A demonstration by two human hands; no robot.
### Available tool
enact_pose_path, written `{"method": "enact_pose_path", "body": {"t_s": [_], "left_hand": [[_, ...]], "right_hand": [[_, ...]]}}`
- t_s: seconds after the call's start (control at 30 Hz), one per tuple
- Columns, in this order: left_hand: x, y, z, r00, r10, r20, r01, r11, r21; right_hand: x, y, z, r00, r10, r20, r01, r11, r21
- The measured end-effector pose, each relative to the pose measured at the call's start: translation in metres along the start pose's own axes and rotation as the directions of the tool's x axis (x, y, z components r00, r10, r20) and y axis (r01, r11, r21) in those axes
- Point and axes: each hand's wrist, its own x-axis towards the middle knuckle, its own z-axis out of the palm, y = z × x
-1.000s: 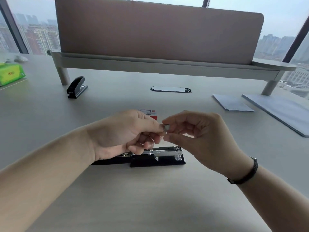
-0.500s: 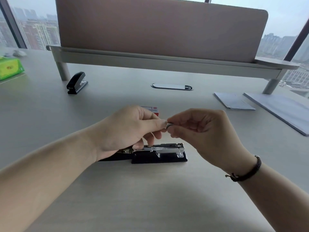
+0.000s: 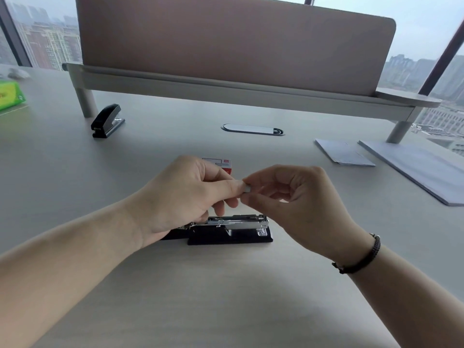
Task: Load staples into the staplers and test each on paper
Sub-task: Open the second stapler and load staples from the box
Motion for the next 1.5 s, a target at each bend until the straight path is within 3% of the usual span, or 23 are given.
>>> {"method": "enact_pose_path", "body": {"t_s": [0.1, 0.2, 0.4, 1.07, 1.3, 1.5], "left_hand": [[0.0, -0.002, 0.0, 0.997, 0.067, -0.025, -0.062, 0.982, 0.181], [-0.003, -0.005, -0.001, 0.99, 0.137, -0.022, -0.116, 0.899, 0.421], [-0.008, -0.006, -0.002, 0.99, 0.131, 0.056, -0.138, 0.803, 0.58], [-0.006, -0.013, -0.008, 0.993, 0.089, 0.079, -0.119, 0.755, 0.645], [-0.005, -0.014, -0.008, 0.993, 0.086, 0.082, -0.118, 0.749, 0.652], [-0.004, -0.015, -0.009, 0.993, 0.088, 0.084, -0.122, 0.739, 0.662]], "right_hand": [[0.004, 0.004, -0.009, 1.0, -0.028, 0.015, 0.029, 0.997, -0.074], [0.009, 0.011, -0.022, 0.994, 0.025, 0.103, -0.012, 0.992, -0.124], [0.009, 0.024, -0.024, 0.954, 0.121, 0.276, -0.067, 0.978, -0.2], [0.007, 0.022, -0.026, 0.928, 0.167, 0.334, -0.074, 0.959, -0.274], [0.004, 0.016, -0.024, 0.908, 0.094, 0.408, 0.033, 0.955, -0.294], [0.003, 0.018, -0.024, 0.921, 0.084, 0.38, 0.062, 0.932, -0.356]]}}
